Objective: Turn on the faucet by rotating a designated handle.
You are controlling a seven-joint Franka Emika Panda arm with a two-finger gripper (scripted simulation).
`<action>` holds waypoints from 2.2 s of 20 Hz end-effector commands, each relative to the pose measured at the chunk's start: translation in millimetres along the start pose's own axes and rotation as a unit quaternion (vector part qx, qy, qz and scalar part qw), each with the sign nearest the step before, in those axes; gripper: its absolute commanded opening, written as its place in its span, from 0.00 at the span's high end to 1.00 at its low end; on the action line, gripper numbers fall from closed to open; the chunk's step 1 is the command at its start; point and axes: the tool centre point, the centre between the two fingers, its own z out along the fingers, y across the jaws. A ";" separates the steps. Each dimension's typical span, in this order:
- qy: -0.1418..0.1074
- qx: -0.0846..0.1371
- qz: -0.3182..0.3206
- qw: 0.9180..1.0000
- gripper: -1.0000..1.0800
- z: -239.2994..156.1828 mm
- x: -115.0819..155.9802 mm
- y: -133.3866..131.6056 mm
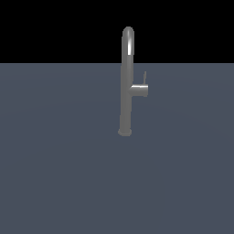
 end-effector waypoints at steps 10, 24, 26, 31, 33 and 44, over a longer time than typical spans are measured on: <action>-0.014 0.014 0.014 1.000 1.00 -0.5 10.4 -1.5; -0.091 0.095 0.094 0.987 1.00 1.5 69.9 -4.1; -0.105 0.110 0.110 0.982 1.00 2.9 81.2 -3.6; -0.142 0.149 0.148 0.967 1.00 7.9 109.8 -0.8; -0.157 0.164 0.163 0.960 1.00 10.6 121.3 0.8; -0.239 0.252 0.248 0.904 1.00 33.7 183.3 15.1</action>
